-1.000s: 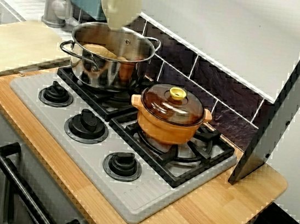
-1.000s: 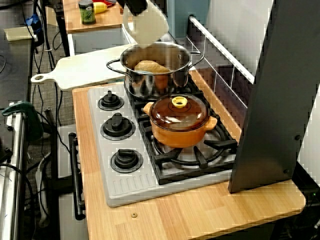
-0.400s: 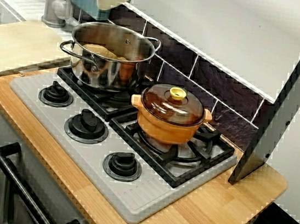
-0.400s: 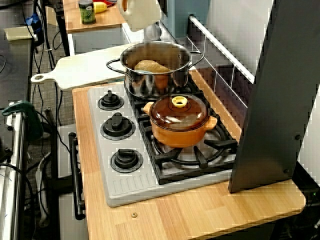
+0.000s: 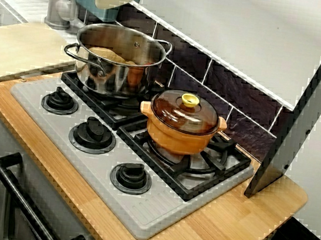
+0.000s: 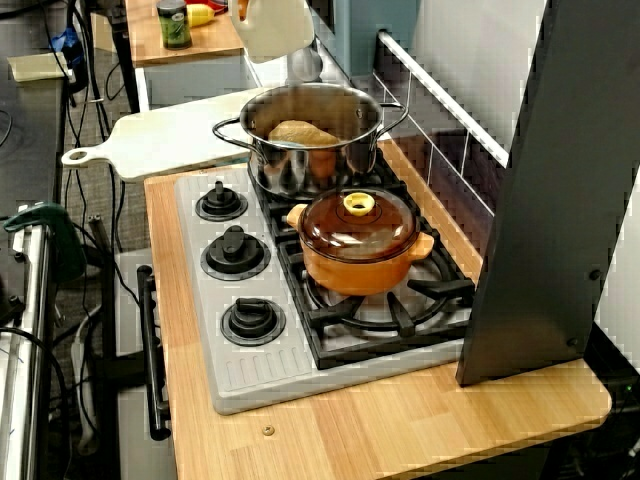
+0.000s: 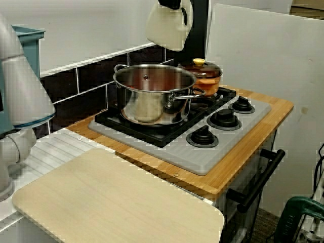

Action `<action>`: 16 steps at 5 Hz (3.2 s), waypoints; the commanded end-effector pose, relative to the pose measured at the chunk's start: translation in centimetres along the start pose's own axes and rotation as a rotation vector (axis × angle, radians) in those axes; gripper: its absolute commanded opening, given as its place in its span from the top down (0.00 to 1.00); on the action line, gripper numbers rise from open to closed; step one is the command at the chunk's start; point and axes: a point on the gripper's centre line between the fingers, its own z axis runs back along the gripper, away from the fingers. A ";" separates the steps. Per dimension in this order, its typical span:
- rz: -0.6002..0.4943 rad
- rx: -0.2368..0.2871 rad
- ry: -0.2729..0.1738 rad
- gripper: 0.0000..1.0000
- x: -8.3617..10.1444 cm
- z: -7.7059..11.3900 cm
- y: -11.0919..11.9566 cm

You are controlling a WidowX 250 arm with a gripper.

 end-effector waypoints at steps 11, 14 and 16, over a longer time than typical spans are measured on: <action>0.073 0.438 0.366 1.00 -0.1 -2.2 0.5; 0.079 0.474 0.321 1.00 -1.2 -3.5 -0.4; 0.064 0.492 0.307 1.00 -1.9 -4.0 -1.1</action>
